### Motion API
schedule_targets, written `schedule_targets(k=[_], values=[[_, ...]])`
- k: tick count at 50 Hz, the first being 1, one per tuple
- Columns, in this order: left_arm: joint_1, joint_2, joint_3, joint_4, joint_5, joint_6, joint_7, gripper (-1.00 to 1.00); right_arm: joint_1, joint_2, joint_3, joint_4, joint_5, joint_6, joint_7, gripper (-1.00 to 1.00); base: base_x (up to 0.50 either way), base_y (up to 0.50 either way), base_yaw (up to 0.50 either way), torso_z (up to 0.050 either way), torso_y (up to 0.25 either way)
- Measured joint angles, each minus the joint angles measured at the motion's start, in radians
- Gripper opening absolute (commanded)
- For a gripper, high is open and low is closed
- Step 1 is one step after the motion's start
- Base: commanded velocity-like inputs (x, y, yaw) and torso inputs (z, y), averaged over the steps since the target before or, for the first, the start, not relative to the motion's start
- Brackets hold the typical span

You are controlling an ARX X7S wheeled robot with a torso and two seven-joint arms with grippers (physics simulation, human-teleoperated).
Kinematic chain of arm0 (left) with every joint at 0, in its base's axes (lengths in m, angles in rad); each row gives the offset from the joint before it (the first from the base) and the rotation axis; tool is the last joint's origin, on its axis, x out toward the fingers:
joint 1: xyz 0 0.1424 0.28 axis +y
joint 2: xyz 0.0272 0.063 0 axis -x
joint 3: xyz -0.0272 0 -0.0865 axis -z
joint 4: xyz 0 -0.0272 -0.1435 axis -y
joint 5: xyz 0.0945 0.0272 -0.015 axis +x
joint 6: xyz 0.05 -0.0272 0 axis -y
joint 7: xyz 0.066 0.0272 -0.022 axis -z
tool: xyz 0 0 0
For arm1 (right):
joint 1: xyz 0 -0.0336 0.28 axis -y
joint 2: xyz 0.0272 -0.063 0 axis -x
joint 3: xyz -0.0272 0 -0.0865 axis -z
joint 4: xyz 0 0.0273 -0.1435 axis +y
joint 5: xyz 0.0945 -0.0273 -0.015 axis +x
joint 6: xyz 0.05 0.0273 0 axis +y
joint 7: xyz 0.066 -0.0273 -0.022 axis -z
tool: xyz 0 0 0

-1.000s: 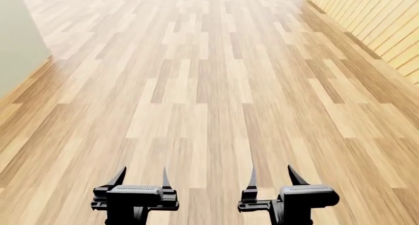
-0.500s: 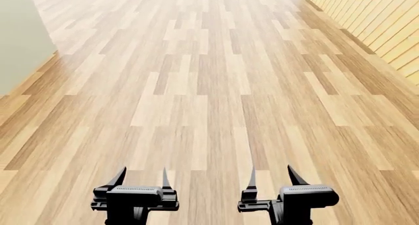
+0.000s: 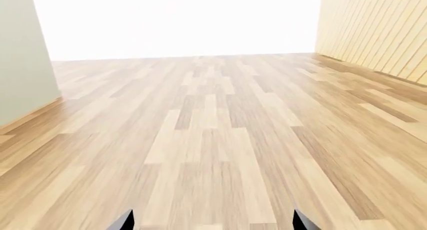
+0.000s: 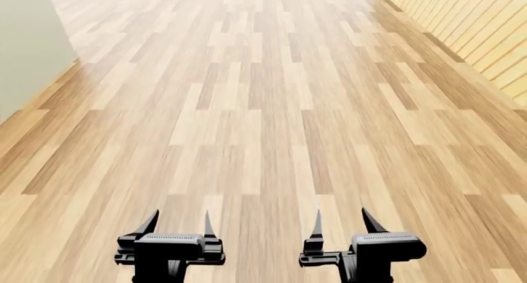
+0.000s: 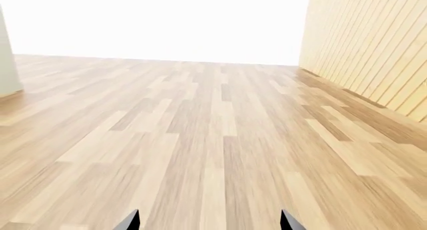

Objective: Close the dishwasher door

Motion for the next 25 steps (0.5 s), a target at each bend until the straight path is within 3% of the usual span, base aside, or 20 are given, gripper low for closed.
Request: schedule_targets(k=[25], values=[[-0.002, -0.005, 0.008, -0.002, -0.004, 0.003, -0.008, 1.0, 0.002, 0.006, -0.009, 0.001, 0.004, -0.002, 0.007, 1.0, -0.24, 0.0, 0.0, 0.0, 0.0]])
